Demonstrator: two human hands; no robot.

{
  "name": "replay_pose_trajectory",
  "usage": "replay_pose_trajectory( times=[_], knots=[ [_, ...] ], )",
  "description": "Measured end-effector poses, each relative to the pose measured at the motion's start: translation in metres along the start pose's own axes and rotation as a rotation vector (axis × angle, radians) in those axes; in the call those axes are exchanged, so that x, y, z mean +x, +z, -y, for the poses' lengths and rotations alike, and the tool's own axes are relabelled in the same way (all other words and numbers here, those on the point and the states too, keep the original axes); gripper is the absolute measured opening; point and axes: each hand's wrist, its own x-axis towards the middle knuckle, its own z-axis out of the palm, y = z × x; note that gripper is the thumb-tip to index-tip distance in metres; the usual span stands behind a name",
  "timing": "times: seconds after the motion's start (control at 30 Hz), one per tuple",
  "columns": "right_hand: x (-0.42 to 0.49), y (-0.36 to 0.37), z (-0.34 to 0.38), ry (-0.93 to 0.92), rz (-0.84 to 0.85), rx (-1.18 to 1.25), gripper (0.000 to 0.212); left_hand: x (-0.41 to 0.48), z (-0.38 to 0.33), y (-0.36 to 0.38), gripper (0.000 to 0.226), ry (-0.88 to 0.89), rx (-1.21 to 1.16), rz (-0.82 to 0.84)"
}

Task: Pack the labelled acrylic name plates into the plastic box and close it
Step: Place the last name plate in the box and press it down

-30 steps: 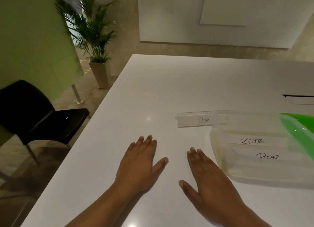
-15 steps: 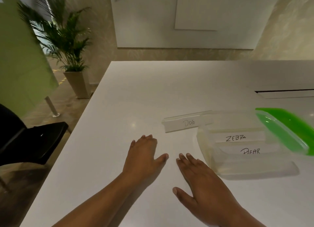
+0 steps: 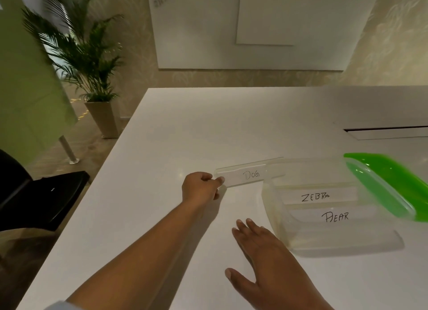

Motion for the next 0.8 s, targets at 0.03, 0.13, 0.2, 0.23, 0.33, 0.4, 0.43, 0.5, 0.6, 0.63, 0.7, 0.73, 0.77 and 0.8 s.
replay_pose_trajectory(
  times=[0.03, 0.13, 0.2, 0.23, 0.33, 0.4, 0.43, 0.5, 0.6, 0.63, 0.7, 0.73, 0.77, 0.8],
  knots=[
    [0.001, 0.0, 0.0, -0.005, -0.002, 0.01, 0.084, 0.001, -0.001, 0.002, 0.036, -0.015, -0.018, -0.006],
    [0.004, 0.006, -0.002, -0.012, -0.039, 0.019, 0.083, 0.002, -0.005, 0.005, 0.02, -0.046, -0.036, -0.015],
    [0.005, 0.012, -0.005, -0.016, -0.1, -0.001, 0.082, 0.003, -0.007, 0.006, 0.011, -0.056, -0.045, -0.019],
    [0.005, 0.013, -0.005, -0.006, -0.104, -0.004, 0.083, 0.002, -0.01, 0.007, 0.009, -0.063, -0.055, -0.017],
    [0.004, 0.015, -0.007, 0.001, -0.116, -0.061, 0.077, 0.002, -0.013, 0.008, 0.004, -0.078, -0.078, -0.012],
    [0.004, 0.016, -0.009, -0.014, -0.139, -0.091, 0.071, 0.0, -0.014, 0.009, 0.006, -0.07, -0.097, -0.009],
    [0.005, 0.016, -0.009, -0.015, -0.135, -0.101, 0.071, -0.001, -0.015, 0.008, 0.007, -0.065, -0.107, -0.009],
    [0.004, 0.014, -0.008, -0.02, -0.128, -0.118, 0.072, -0.005, -0.017, 0.008, 0.01, -0.058, -0.152, -0.009],
    [0.005, 0.014, -0.008, -0.022, -0.12, -0.128, 0.072, -0.013, -0.019, -0.002, 0.005, -0.028, -0.239, -0.037],
    [0.005, 0.014, -0.008, -0.017, -0.113, -0.121, 0.071, -0.014, -0.019, -0.008, 0.005, -0.007, -0.232, -0.04],
    [0.005, 0.015, -0.009, -0.018, -0.108, -0.115, 0.069, -0.018, -0.016, -0.026, 0.005, 0.026, -0.208, -0.045],
    [0.005, 0.015, -0.01, -0.023, -0.106, -0.11, 0.071, -0.021, -0.014, -0.037, 0.005, 0.041, -0.203, -0.048],
    [0.005, 0.015, -0.009, -0.022, -0.095, -0.106, 0.072, -0.025, -0.012, -0.047, 0.007, 0.05, -0.213, -0.052],
    [0.005, 0.016, -0.01, -0.033, -0.106, -0.102, 0.071, -0.03, -0.008, -0.059, 0.008, 0.061, -0.222, -0.06]
  ],
)
